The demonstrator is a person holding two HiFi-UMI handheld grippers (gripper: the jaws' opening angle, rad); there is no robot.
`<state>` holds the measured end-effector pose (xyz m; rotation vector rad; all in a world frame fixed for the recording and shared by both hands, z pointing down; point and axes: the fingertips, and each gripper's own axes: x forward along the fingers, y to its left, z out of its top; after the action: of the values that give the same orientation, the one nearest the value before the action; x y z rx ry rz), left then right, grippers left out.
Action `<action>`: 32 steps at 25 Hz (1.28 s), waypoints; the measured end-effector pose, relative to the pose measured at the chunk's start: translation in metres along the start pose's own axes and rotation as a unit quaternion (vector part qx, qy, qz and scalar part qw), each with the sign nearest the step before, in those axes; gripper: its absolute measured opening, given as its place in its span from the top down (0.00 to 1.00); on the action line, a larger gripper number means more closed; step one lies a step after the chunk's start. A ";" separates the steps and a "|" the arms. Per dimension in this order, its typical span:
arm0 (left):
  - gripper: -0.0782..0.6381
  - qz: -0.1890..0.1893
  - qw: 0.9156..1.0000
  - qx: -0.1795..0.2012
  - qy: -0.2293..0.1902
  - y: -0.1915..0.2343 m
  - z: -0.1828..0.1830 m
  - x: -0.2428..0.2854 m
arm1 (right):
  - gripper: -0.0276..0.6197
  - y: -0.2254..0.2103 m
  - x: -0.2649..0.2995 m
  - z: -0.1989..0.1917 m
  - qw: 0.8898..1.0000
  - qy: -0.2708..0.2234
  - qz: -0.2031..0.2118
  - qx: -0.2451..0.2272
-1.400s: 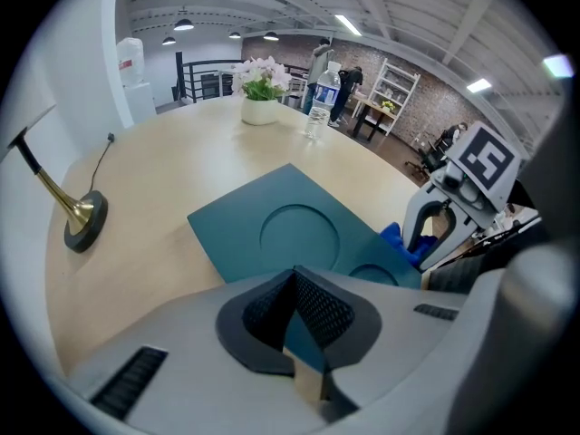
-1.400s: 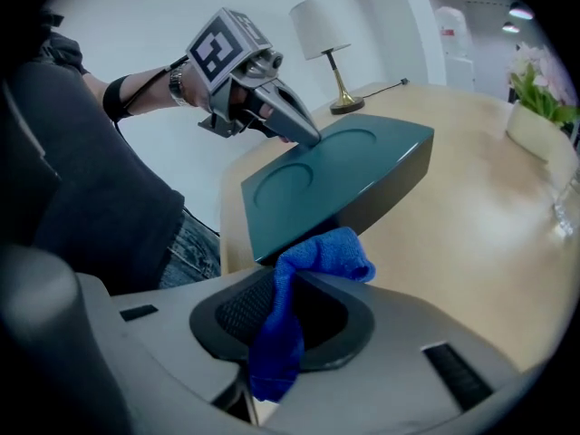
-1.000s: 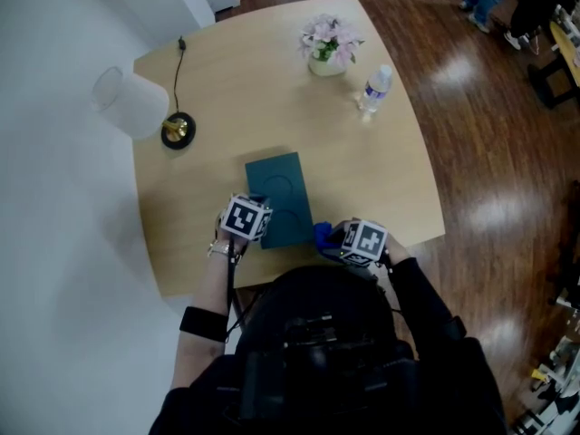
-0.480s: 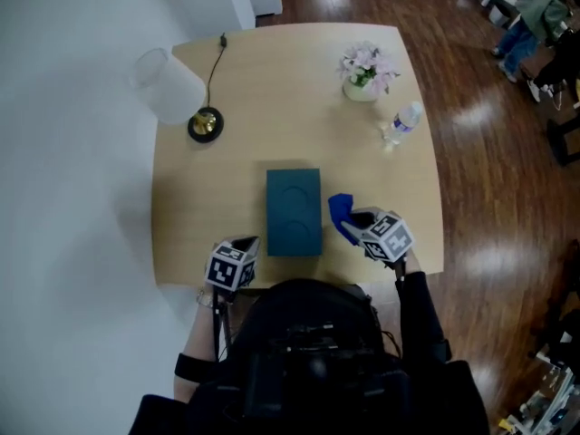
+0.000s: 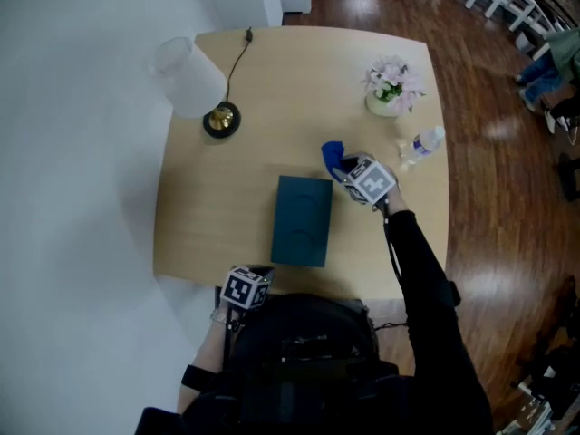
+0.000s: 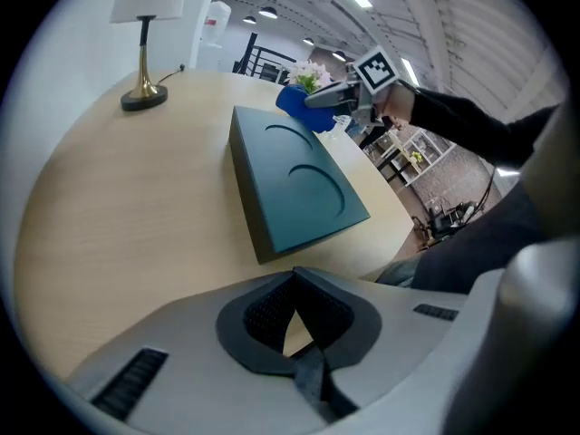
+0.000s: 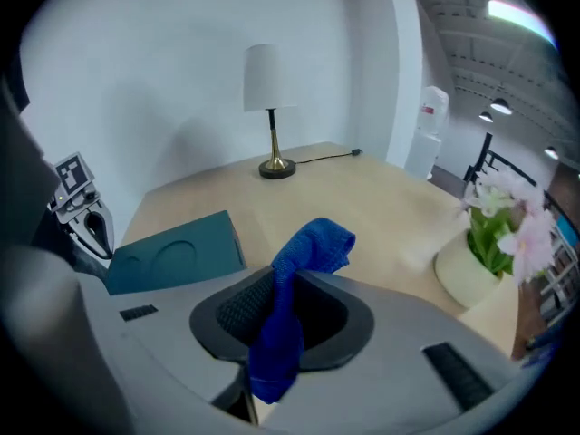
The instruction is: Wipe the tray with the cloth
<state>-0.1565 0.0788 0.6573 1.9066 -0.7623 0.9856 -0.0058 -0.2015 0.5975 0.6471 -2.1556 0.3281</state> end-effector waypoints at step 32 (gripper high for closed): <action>0.89 0.128 0.988 0.007 -0.087 0.126 0.144 -0.020 | 0.85 0.116 -0.041 -0.133 0.974 0.018 -0.009 0.224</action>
<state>-0.2172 -0.1033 0.6416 1.9594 -1.1269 0.9866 0.0378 -0.0327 0.6455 0.9024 -2.0507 0.8243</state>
